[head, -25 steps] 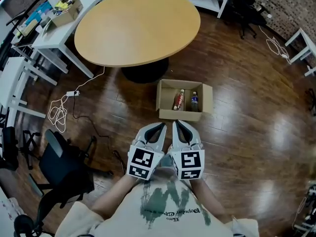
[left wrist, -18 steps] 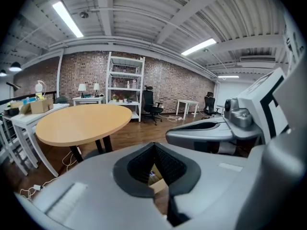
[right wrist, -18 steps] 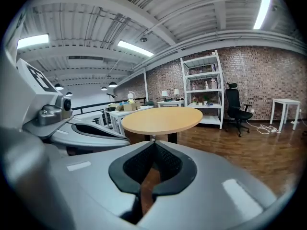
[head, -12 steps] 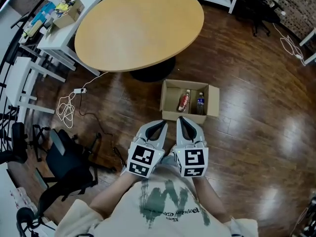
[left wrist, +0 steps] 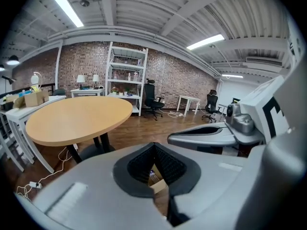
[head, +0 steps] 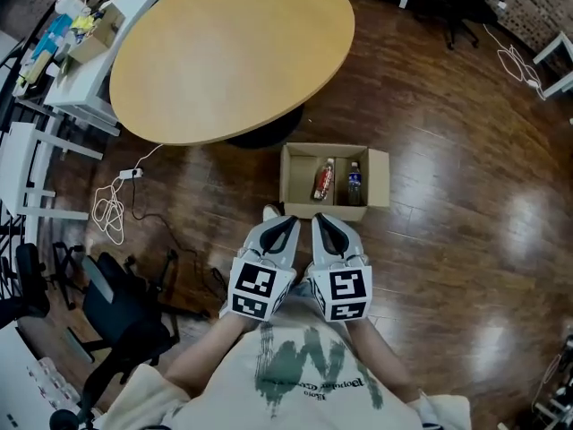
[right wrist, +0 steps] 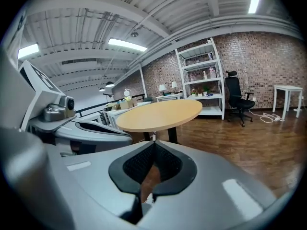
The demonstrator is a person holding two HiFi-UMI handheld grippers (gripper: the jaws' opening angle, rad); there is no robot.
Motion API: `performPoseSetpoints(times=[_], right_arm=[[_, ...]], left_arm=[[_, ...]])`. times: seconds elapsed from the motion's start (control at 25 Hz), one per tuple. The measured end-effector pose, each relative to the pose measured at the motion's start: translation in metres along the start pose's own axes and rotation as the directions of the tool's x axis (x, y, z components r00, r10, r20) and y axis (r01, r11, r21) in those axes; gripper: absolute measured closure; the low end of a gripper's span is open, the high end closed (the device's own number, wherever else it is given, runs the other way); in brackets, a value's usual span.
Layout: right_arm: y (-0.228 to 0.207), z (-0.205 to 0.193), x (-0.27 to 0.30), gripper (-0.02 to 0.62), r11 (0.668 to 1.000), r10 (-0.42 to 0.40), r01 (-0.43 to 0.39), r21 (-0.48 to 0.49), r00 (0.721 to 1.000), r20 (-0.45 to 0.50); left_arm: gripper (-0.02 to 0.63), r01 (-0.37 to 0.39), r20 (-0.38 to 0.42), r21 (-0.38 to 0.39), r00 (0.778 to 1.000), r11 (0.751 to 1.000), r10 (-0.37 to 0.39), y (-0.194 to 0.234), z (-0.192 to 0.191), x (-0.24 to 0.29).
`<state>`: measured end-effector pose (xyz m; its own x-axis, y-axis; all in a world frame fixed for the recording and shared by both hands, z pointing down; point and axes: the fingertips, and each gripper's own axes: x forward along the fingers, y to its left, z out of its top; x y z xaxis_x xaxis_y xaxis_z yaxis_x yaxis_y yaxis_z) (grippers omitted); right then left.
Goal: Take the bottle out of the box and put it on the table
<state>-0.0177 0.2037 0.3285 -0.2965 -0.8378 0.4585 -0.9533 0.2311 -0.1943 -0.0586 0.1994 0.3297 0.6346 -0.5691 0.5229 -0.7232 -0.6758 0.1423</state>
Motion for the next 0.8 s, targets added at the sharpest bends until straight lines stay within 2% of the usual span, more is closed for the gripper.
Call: performPoseSetpoints(times=[0.24, 0.48, 0.8], right_arm=[[-0.022, 0.015, 0.050, 0.595, 0.997, -0.079, 0.079, -0.005, 0.997, -0.015], [-0.037, 0.030, 0.102, 0.595, 0.992, -0.128, 0.127, -0.011, 0.990, -0.063], [-0.045, 0.041, 0.145, 0.595, 0.982, -0.190, 0.188, -0.023, 0.977, -0.096]], left_arm=[[0.609, 0.066, 0.003, -0.017, 0.998, 0.998, -0.066, 0.037, 0.016, 0.048], [0.609, 0.148, -0.013, 0.015, 0.989, 0.989, -0.148, 0.064, 0.038, 0.087], [0.609, 0.218, -0.044, -0.058, 0.974, 0.974, -0.220, 0.101, 0.038, 0.124]])
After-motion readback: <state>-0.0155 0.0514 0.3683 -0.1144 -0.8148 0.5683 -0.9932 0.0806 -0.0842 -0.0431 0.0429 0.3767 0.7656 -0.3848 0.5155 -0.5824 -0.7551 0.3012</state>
